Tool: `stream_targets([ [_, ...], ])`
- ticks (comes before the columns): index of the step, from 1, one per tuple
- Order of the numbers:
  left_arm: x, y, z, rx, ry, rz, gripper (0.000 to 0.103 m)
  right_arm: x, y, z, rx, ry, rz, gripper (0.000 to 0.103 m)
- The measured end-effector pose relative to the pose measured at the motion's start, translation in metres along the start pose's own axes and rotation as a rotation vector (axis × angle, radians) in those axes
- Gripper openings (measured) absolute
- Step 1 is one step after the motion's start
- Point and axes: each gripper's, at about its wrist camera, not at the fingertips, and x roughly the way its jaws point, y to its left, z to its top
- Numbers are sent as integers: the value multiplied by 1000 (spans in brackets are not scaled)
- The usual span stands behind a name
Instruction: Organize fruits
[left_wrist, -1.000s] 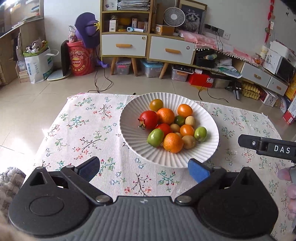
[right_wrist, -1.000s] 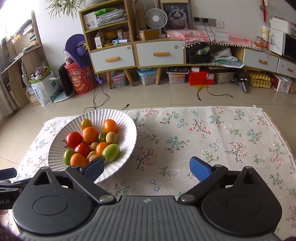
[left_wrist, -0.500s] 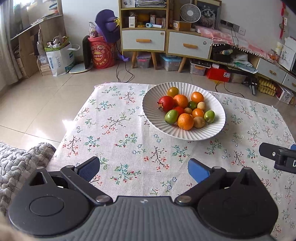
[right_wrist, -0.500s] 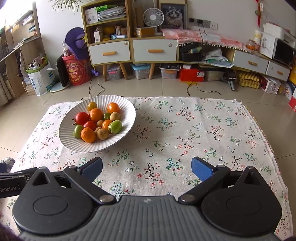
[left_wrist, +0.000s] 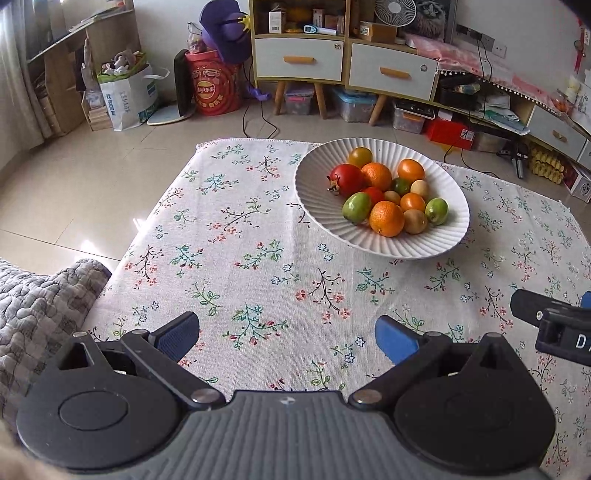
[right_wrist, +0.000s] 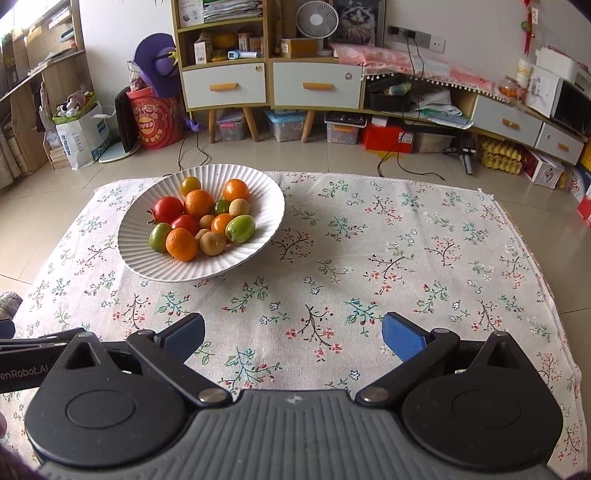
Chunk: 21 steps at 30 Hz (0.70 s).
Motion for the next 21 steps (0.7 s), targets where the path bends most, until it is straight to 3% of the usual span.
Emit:
stream_targets([
  [21,-8,0,1,-10,-26,7,103,-4,7,2,-21,14,10,102],
])
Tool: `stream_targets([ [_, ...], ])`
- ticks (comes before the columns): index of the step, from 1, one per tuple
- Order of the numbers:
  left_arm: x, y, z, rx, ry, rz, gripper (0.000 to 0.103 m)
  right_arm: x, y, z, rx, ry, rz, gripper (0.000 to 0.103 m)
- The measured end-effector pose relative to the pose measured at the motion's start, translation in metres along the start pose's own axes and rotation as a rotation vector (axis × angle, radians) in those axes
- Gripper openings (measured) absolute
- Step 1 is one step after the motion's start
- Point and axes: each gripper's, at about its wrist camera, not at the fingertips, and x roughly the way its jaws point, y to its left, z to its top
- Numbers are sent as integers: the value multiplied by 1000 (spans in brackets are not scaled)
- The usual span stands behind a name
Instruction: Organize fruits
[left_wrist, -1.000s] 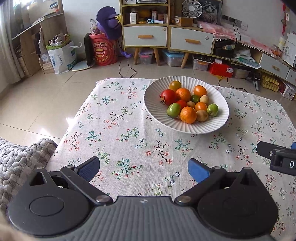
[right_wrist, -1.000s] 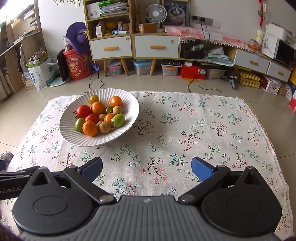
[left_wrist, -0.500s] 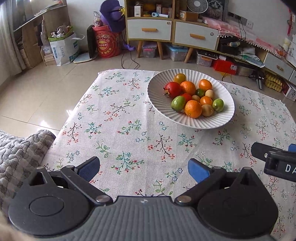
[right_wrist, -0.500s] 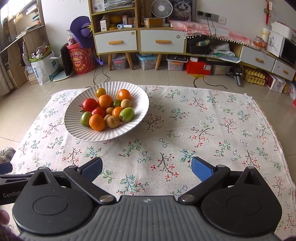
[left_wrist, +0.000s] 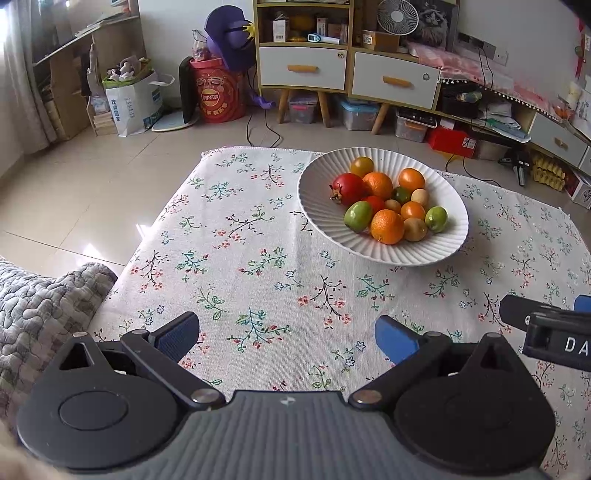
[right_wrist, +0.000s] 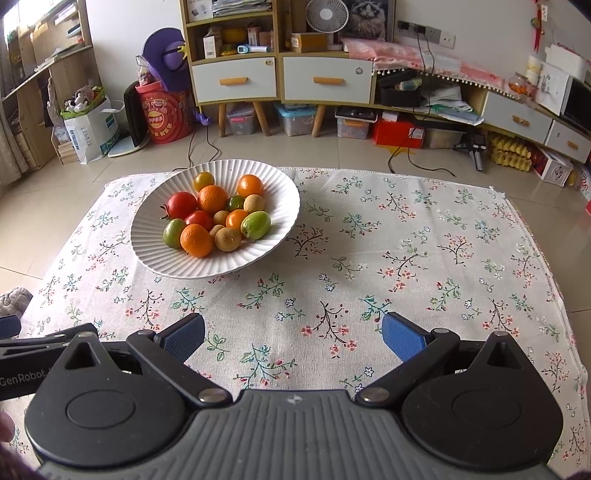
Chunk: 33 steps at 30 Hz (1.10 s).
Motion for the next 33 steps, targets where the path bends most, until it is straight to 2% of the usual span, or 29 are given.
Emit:
stream_targets([
  [33,1,0,0,4,4,-3,103,2,2,-1,-19,19,-2,102],
])
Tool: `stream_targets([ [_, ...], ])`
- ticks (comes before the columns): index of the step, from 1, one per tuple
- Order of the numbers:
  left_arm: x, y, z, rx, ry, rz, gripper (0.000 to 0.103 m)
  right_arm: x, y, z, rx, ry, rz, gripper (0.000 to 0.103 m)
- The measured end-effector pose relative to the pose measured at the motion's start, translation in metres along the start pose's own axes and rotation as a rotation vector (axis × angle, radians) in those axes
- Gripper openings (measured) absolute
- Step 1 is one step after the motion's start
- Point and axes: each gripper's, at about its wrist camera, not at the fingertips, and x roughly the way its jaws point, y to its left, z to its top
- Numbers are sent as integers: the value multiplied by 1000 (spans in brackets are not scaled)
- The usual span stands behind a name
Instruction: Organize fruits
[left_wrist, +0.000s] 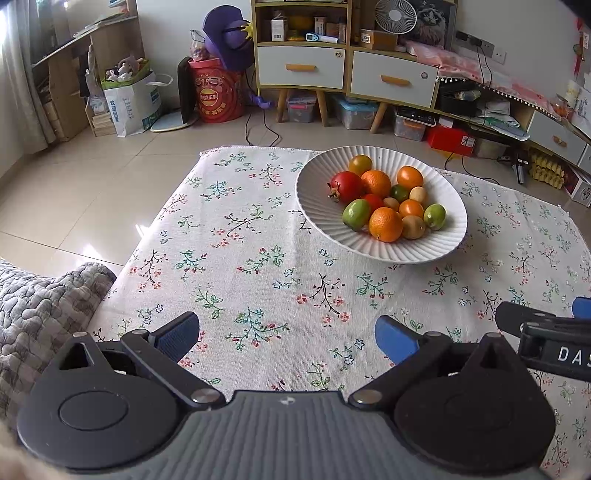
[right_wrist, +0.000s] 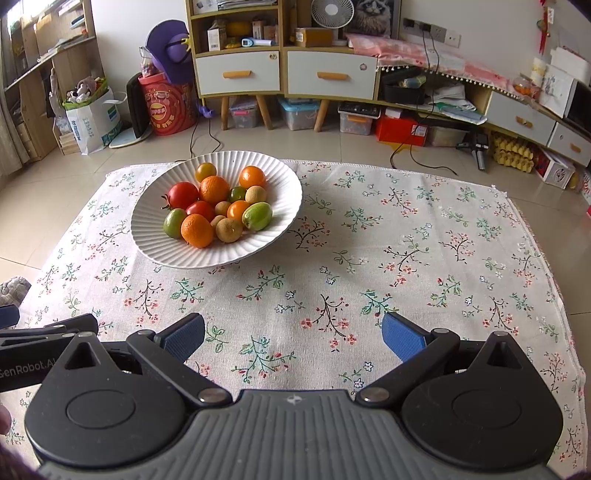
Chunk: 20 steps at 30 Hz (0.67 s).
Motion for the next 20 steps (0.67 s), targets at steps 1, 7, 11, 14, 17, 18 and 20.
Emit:
stream_targets([
  [1,0,0,0,0,0,0,103,0,0,0,0,0,0,102],
  [7,0,0,0,1,0,0,103,0,0,0,0,0,0,102],
  [11,0,0,0,0,0,0,103,0,0,-1,-2,1,-2,102],
  [14,0,0,0,3,-3,3,103,1,0,-1,-3,0,-2,102],
  [17,-2,0,0,4,-11,8,103,1,0,-2,-8,-2,-4,102],
  [18,-3,0,-1,7,-15,9,103,2,-1,-3,-12,-3,-7,102],
  [20,-4,0,-1,15,-26,12,103,3,-2,-6,-17,-4,-15,102],
])
